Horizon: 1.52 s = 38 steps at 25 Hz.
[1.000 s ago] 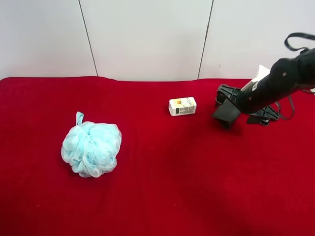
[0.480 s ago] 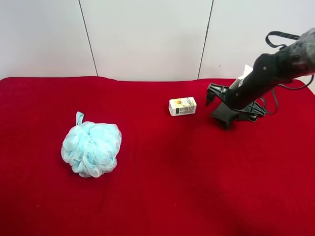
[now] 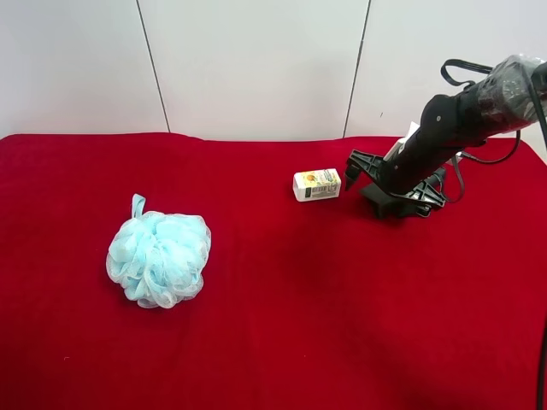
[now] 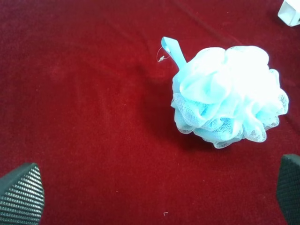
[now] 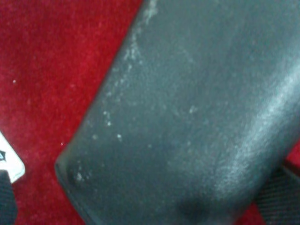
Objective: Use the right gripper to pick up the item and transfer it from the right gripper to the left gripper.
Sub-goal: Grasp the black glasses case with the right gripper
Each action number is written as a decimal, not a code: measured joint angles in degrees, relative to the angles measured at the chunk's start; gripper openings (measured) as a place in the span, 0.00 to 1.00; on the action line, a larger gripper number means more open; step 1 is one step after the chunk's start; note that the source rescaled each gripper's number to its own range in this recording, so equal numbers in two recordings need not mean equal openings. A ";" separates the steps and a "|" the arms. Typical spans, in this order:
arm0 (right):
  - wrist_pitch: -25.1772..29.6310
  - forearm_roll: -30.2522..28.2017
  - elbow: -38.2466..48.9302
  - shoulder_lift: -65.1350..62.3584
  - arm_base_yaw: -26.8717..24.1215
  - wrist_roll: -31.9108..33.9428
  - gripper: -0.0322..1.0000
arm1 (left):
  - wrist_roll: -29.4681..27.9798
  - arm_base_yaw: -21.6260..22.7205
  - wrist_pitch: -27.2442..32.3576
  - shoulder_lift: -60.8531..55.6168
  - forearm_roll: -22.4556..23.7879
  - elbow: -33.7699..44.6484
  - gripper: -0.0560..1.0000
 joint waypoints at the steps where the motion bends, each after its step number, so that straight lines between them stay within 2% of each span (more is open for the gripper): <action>1: 0.06 0.00 -0.04 0.00 0.00 -0.19 1.00 | 0.00 0.00 0.00 0.00 0.00 0.00 1.00; 13: 2.34 0.00 -0.05 -0.85 -0.12 -2.94 1.00 | 0.00 0.00 0.00 0.00 0.00 0.00 1.00; 19: 4.75 -0.66 -0.05 -3.53 -1.98 -4.21 1.00 | 0.00 0.00 0.00 0.00 0.00 0.00 1.00; 28: 15.65 -1.53 -8.45 -1.87 -3.49 -5.05 1.00 | 0.00 0.00 0.00 0.00 0.00 0.00 1.00; 38: 23.05 -0.27 -14.46 4.71 -3.49 -5.19 1.00 | 0.00 0.00 0.00 0.00 0.06 0.00 1.00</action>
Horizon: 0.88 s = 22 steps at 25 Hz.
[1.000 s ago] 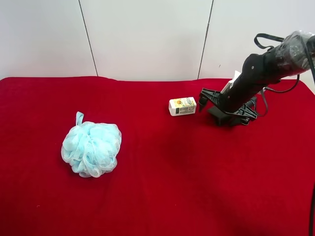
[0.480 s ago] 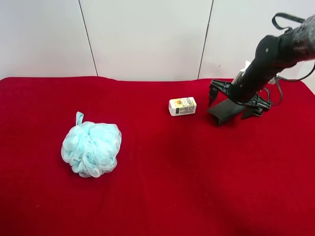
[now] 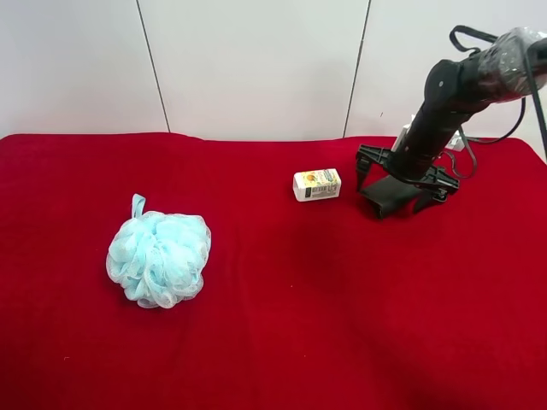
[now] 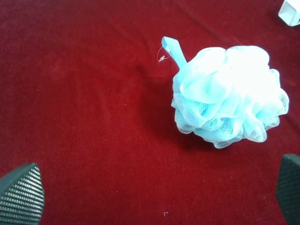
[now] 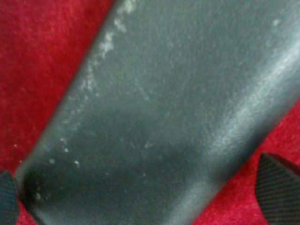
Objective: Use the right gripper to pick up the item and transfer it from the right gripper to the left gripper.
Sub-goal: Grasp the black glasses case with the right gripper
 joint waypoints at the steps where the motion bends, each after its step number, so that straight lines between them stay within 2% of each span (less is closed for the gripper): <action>1: 0.16 0.29 -0.12 0.17 0.00 0.00 1.00 | 0.00 0.00 0.00 0.00 0.00 0.00 1.00; 22: 0.15 0.47 -0.62 2.08 0.00 -0.70 1.00 | 0.00 0.00 0.00 0.00 0.00 0.00 1.00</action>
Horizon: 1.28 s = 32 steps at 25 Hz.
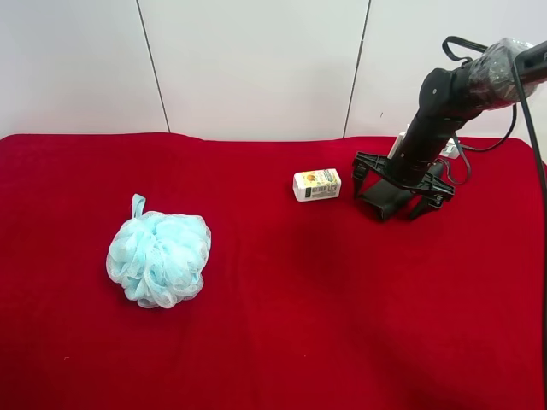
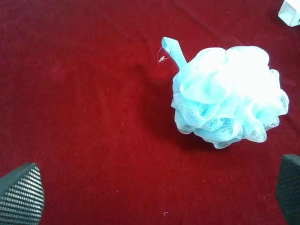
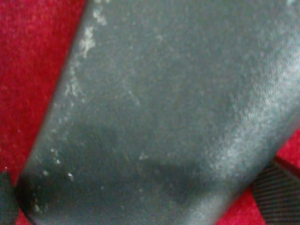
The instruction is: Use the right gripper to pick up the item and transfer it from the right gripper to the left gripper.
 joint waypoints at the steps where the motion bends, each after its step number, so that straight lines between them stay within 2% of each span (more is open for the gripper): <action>1: 0.09 0.00 0.00 0.00 0.00 -0.43 1.00 | 0.00 0.00 0.00 0.00 0.00 0.00 1.00; 9: 0.49 0.23 -0.12 0.00 0.00 -2.09 1.00 | 0.00 0.00 0.00 0.00 0.00 0.00 1.00; 10: 0.62 0.23 -0.12 0.00 0.00 -2.28 0.99 | 0.00 0.00 0.00 0.00 0.00 0.00 1.00; 11: 0.76 0.23 -0.12 0.00 0.00 -2.72 0.94 | 0.00 0.00 0.00 0.00 0.00 0.00 1.00; 12: 0.90 0.23 -0.12 0.00 0.00 -3.16 0.81 | 0.00 0.00 0.00 0.00 0.00 0.00 1.00; 14: 0.99 0.23 -0.12 0.10 0.00 -3.79 0.41 | 0.00 0.00 0.00 0.00 0.00 0.00 1.00; 15: 1.04 0.37 -0.12 0.10 0.00 -3.95 0.16 | 0.00 0.00 0.00 0.00 0.00 0.00 1.00; 16: 1.04 0.39 -0.12 0.10 0.00 -4.08 0.07 | 0.00 0.00 0.00 0.00 0.00 0.00 1.00; 32: 2.84 1.33 -0.12 -0.71 0.00 -5.26 0.07 | 0.00 0.00 0.00 0.00 0.00 0.00 1.00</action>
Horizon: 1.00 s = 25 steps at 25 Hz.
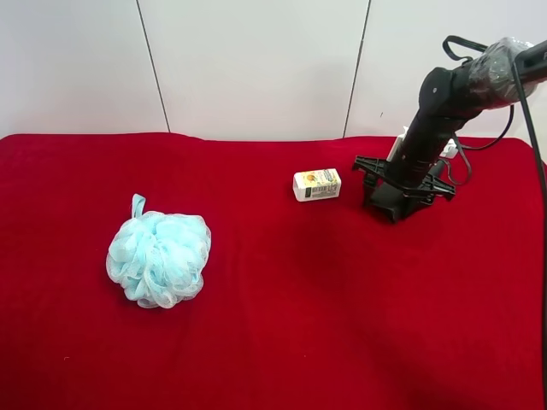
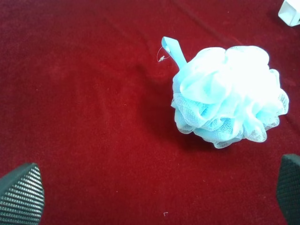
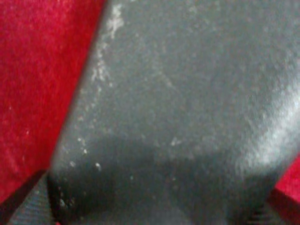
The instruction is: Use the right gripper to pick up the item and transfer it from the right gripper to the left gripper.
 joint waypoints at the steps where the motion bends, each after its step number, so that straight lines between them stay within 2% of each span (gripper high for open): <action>1: 0.20 0.14 0.00 -0.41 0.00 -0.83 0.07 | 0.00 0.00 0.00 0.00 0.00 0.00 1.00; 5: 1.39 1.08 0.00 -1.99 0.00 -3.28 0.07 | 0.00 0.00 0.00 0.00 0.00 0.00 1.00; 14: 2.95 1.01 0.00 -5.70 0.00 -4.48 0.06 | 0.00 0.00 0.00 0.00 0.00 0.00 1.00; 25: 4.96 -3.06 0.00 -5.88 0.00 -7.04 0.05 | 0.00 0.00 0.00 0.00 0.00 0.00 1.00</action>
